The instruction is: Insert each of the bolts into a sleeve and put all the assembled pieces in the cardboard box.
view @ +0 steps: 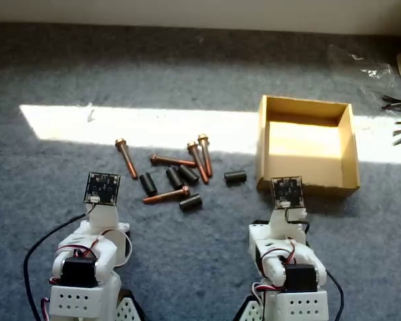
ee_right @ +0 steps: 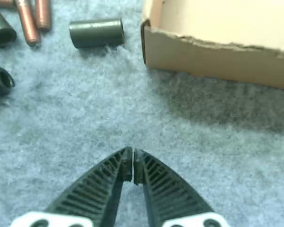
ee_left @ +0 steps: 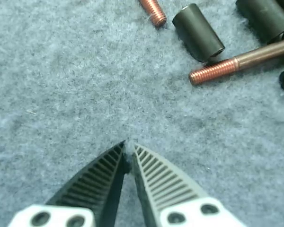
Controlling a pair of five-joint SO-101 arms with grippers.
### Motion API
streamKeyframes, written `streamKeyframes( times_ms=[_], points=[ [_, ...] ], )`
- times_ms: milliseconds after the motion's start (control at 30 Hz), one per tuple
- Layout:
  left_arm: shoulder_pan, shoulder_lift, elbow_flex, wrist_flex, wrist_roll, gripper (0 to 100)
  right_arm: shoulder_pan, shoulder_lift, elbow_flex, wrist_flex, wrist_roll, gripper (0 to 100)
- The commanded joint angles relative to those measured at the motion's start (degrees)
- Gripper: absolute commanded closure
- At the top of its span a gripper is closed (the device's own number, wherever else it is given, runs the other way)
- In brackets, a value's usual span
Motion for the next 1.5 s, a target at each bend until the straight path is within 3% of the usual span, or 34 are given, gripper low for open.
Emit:
streamKeyframes(
  times_ms=[0,833,1000,1067,1167,1267,1467],
  points=[
    [0.0,-0.6,1.2,0.2,0.5,100,-0.6,-0.5,6.6,0.3,-0.5,98.5],
    [0.2,-0.6,1.2,-0.1,0.5,100,-0.7,-0.5,6.8,-2.9,-0.4,98.5],
    [0.0,-0.6,1.2,-6.6,0.4,100,-1.4,-0.5,6.8,-3.3,0.0,98.5],
    [-0.2,-0.6,1.2,-9.8,-1.6,100,-2.5,-0.5,6.8,-3.3,4.1,98.5],
    [-0.2,-0.6,0.5,-13.8,-11.3,100,-3.5,-0.5,6.5,-3.3,13.6,98.5],
    [-0.2,-0.6,-1.4,-14.8,-18.5,100,-3.5,-0.5,6.5,-3.3,17.2,98.5],
    [-0.5,-0.6,-8.5,-13.0,-18.8,100,-3.1,-0.5,6.5,-3.2,23.6,98.5]
  ],
)
